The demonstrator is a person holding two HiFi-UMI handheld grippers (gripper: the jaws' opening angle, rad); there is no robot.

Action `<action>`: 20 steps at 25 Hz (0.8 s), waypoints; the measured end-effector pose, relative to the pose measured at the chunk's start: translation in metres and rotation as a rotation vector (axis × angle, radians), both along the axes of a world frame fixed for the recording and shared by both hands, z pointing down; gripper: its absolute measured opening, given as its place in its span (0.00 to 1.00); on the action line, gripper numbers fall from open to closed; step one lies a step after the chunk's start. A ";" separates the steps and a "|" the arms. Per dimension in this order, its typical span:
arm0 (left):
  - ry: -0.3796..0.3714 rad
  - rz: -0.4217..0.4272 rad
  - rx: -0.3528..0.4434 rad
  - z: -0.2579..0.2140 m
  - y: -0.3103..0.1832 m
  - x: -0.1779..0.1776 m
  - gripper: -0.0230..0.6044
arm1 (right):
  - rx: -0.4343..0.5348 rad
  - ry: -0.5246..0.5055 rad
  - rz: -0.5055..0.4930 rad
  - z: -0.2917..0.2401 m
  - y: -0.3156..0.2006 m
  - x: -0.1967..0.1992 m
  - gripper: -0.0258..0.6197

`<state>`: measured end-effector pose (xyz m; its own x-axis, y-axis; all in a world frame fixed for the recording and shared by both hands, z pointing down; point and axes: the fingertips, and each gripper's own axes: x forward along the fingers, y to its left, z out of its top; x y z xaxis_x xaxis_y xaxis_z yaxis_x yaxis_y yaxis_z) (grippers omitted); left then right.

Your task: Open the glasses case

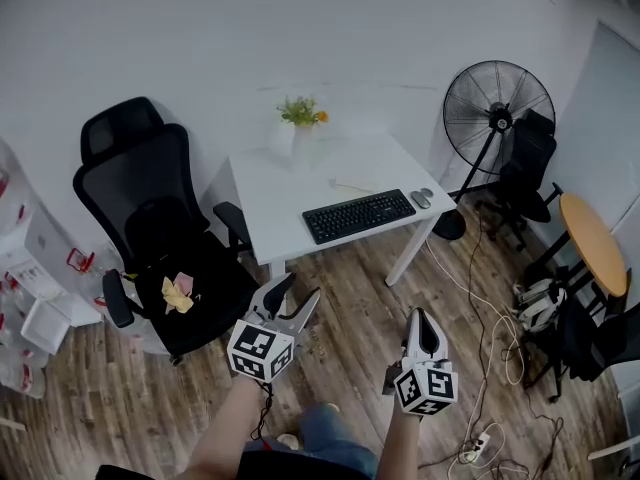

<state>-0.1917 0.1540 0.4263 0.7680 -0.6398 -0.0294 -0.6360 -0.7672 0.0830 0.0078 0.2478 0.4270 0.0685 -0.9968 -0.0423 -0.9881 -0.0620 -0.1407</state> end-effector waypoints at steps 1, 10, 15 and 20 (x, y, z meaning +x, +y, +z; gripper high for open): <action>0.001 0.001 0.002 0.000 -0.007 0.004 0.37 | 0.001 -0.002 0.006 0.001 -0.006 0.006 0.06; -0.006 -0.024 0.003 0.025 -0.124 0.071 0.37 | -0.004 -0.012 -0.009 0.034 -0.124 0.082 0.06; -0.019 -0.070 0.007 0.033 -0.227 0.130 0.38 | -0.010 -0.005 -0.067 0.041 -0.248 0.149 0.06; -0.062 -0.125 -0.027 0.035 -0.328 0.183 0.39 | -0.049 -0.005 -0.157 0.039 -0.380 0.209 0.06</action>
